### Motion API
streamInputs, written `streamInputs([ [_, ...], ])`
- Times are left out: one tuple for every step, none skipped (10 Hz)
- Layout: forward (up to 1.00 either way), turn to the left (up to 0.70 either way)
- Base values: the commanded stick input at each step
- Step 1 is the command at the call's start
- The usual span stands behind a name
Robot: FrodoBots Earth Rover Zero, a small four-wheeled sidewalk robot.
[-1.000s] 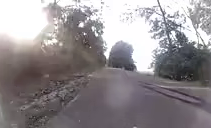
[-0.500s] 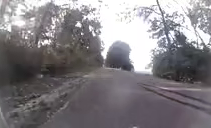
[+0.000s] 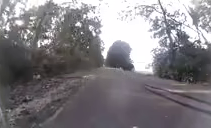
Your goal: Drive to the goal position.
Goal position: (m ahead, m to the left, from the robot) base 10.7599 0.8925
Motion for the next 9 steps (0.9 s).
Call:
streamInputs([
  [0.70,0.00],
  [0.70,0.00],
  [0.70,0.00],
  [0.70,0.00],
  [0.70,0.00],
  [0.70,0.00],
  [0.70,0.00],
  [0.70,0.00],
  [0.70,0.00],
])
